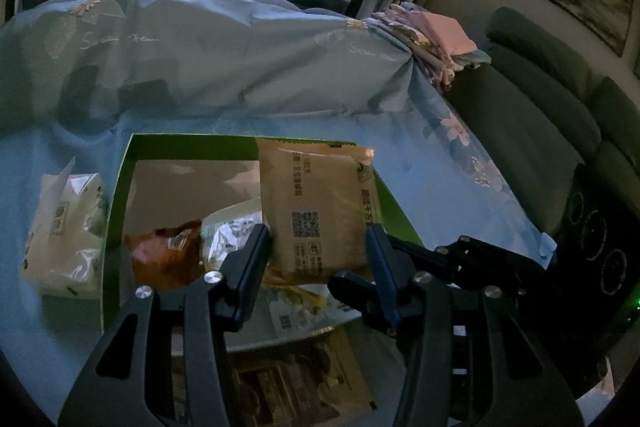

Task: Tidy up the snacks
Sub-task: 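Lift the tan packet with the left gripper and carry it over the green box, then lower the tan packet into the box and open the left gripper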

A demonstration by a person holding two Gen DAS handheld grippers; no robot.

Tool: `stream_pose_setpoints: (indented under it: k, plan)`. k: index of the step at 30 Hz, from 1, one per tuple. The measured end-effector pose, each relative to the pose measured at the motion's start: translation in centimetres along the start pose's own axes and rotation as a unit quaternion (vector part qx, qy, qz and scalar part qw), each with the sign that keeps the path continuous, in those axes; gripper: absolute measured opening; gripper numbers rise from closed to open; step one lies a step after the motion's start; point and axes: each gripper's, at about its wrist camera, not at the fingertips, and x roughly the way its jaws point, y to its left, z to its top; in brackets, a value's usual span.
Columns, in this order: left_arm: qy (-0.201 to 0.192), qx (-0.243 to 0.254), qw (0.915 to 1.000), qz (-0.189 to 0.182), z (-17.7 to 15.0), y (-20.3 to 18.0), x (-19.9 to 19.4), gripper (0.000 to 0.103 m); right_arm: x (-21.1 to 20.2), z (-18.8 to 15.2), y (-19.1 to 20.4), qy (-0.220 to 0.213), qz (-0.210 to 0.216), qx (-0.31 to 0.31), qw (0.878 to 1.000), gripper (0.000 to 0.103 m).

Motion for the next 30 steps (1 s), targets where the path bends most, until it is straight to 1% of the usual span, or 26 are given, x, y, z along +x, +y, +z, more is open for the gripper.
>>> stream_pose_setpoints:
  k: [6,15,30]
  plan:
    - [0.001,-0.01,0.9999,-0.007,0.2,0.8,1.2,0.05,1.1,-0.1,-0.9,0.008,-0.006,0.001,1.0,0.034]
    - [0.007,-0.02,0.9998,-0.007,0.2,1.3,2.3,0.05,2.6,-0.1,-1.7,0.02,-0.008,0.004,1.0,0.034]
    - [0.012,-0.032,0.9994,-0.006,0.1,2.2,3.3,0.049,4.1,0.0,-1.7,0.038,-0.012,0.004,0.999,0.034]
